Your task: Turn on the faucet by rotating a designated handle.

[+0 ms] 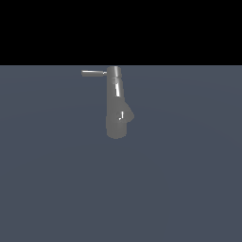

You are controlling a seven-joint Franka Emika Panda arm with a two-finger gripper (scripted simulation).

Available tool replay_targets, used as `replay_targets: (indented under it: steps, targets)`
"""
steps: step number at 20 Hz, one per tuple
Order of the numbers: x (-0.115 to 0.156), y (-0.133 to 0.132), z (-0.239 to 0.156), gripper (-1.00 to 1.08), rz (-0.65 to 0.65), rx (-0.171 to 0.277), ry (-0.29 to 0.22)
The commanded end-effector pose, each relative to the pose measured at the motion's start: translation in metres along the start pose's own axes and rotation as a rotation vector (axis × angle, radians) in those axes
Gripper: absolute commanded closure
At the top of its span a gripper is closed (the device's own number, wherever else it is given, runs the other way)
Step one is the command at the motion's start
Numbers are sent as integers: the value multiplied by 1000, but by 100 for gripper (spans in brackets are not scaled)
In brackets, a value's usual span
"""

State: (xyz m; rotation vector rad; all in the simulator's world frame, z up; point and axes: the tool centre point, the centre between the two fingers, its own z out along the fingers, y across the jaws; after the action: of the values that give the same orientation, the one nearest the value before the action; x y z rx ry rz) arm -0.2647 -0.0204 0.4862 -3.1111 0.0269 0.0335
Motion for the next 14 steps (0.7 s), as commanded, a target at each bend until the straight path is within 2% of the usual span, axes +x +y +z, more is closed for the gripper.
replay_targets:
  steps: [1, 9, 14]
  targets:
    - [0, 0, 0, 108, 0, 0, 0]
    - [7, 18, -7, 108, 40, 15, 23]
    - [7, 18, -8, 108, 42, 16, 23]
